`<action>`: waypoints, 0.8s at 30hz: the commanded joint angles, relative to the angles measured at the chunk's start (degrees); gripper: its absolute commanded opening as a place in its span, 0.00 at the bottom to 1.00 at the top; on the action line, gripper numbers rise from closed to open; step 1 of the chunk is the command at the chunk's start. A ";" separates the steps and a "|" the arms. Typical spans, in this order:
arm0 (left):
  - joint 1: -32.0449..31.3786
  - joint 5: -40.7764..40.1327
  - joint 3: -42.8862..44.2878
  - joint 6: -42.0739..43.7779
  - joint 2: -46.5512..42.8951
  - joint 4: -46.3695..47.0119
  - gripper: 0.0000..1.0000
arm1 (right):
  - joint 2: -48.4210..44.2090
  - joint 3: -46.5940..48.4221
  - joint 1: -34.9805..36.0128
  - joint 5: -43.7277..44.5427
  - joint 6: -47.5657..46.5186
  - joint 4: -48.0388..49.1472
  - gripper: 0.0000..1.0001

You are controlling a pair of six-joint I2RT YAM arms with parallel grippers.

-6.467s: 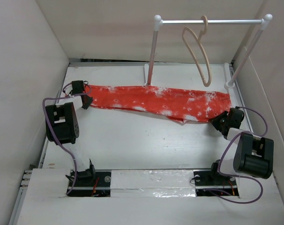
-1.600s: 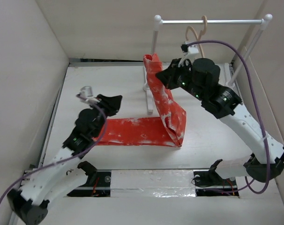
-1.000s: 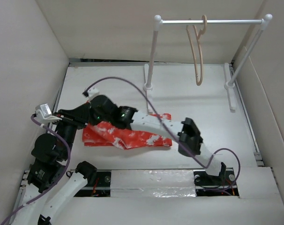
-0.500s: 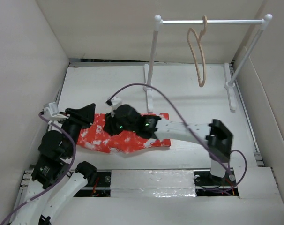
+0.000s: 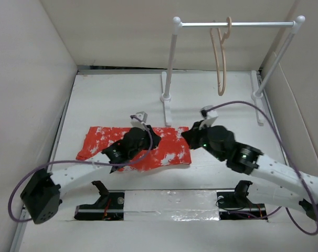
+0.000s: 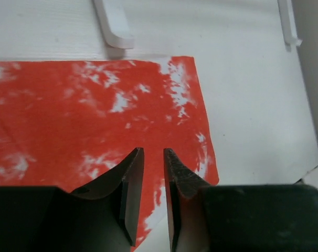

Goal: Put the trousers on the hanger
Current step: Fold the trousers at the center of the board, then pick up the hanger from the clothesline.

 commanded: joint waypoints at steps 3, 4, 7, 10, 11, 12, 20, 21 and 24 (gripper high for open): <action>-14.12 -14.02 12.48 5.79 13.83 9.60 0.09 | -14.13 9.38 -9.36 7.96 -6.98 -11.53 0.00; -15.70 -15.62 13.63 6.50 15.06 9.77 0.05 | -15.01 10.88 -11.99 7.61 -9.17 -12.25 0.00; -17.21 -15.99 14.00 9.31 15.78 12.92 0.00 | -14.76 17.46 -23.33 4.54 -11.82 -14.35 0.22; -17.21 -13.70 10.04 12.39 13.06 20.04 0.00 | -10.64 21.87 -34.14 0.24 -13.50 -12.17 0.74; -17.21 -13.27 7.95 13.00 11.66 22.66 0.00 | -8.89 22.92 -36.87 -4.21 -13.67 -11.65 0.77; -17.21 -12.22 7.06 13.62 10.95 23.56 0.00 | -5.04 24.85 -41.85 -6.95 -13.94 -10.86 0.78; -14.75 -10.89 2.83 13.89 3.57 21.90 0.04 | 13.18 35.67 -50.60 -23.23 -15.34 -7.60 0.77; -13.97 -10.02 2.65 13.63 3.39 21.99 0.06 | 14.76 36.81 -51.30 -24.02 -15.43 -8.47 0.76; -13.43 -8.87 2.65 13.10 3.03 21.90 0.09 | 19.42 39.19 -51.31 -25.35 -15.26 -7.86 0.70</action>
